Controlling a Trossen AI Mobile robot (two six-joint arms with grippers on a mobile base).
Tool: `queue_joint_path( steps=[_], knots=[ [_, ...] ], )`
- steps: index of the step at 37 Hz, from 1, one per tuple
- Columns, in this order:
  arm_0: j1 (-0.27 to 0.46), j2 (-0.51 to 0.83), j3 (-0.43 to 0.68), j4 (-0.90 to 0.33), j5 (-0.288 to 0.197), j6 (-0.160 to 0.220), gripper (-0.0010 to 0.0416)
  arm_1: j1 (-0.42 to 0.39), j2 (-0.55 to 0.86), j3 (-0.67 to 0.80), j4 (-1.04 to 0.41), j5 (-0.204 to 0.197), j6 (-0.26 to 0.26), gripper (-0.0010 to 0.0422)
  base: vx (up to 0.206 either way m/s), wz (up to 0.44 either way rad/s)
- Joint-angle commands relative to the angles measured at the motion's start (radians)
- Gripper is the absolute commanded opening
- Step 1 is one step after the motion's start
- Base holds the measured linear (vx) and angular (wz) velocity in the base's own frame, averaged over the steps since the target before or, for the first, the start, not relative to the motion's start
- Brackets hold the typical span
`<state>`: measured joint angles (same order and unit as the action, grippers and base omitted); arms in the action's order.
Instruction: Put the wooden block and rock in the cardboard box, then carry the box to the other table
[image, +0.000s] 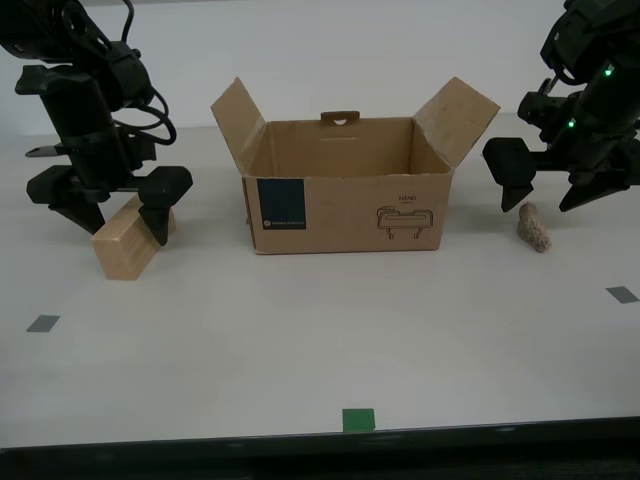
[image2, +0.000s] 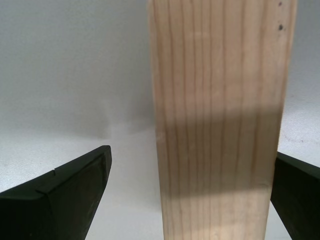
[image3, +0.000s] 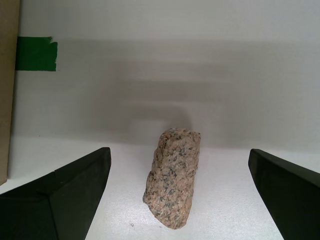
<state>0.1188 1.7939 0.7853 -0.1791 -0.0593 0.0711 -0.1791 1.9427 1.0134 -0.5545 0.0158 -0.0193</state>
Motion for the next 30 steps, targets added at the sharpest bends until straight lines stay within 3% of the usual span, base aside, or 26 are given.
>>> queue_joint_path(
  steps=[1, 14, 30],
  knots=[
    [0.000, 0.001, 0.001, 0.009, 0.006, -0.001, 0.0379, 0.000, 0.000, 0.000, -0.002, 0.003, 0.000, 0.0389, 0.000, 0.000],
    [0.001, 0.001, 0.001, -0.019, 0.013, 0.007, 0.0361, 0.000, 0.000, 0.000, -0.006, 0.003, -0.002, 0.0389, 0.000, 0.000],
    [0.002, 0.001, -0.014, 0.044, 0.018, 0.010, 0.0367, -0.001, 0.000, 0.000, -0.005, 0.003, -0.008, 0.0389, 0.000, 0.000]
  ],
)
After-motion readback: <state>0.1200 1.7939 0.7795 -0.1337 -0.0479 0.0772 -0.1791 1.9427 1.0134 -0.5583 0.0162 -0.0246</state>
